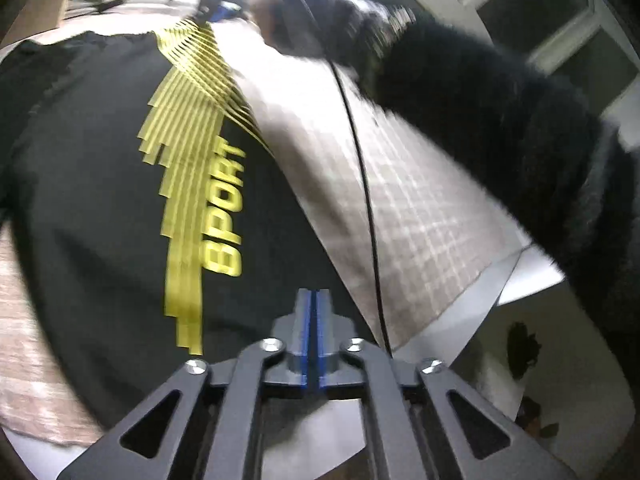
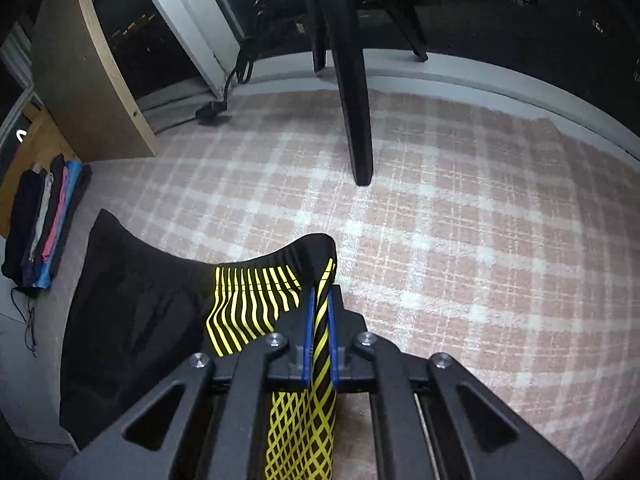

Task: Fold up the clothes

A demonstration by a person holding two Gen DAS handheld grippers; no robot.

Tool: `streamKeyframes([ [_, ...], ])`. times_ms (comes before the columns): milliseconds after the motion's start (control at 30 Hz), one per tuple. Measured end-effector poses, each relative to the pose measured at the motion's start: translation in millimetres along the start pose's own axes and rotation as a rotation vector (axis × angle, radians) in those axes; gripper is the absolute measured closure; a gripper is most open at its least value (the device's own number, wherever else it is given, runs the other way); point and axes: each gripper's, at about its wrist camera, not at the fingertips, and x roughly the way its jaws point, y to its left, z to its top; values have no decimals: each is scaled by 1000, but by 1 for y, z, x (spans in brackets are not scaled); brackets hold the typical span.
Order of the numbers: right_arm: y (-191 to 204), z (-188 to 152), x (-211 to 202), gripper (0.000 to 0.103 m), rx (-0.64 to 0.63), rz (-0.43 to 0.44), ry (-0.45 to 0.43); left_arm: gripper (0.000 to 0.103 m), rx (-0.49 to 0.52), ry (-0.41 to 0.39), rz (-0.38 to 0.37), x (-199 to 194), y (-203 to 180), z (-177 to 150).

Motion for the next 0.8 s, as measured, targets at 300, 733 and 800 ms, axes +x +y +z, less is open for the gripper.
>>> streamKeyframes([
  [300, -25, -14, 1, 96, 36, -11, 46, 47, 258, 69, 218, 57, -64, -22],
  [733, -32, -12, -13, 100, 49, -8, -19, 102, 22, 30, 11, 6, -22, 3],
  [800, -30, -9, -16, 100, 52, -3, -32, 102, -22, 1, -38, -13, -15, 8],
])
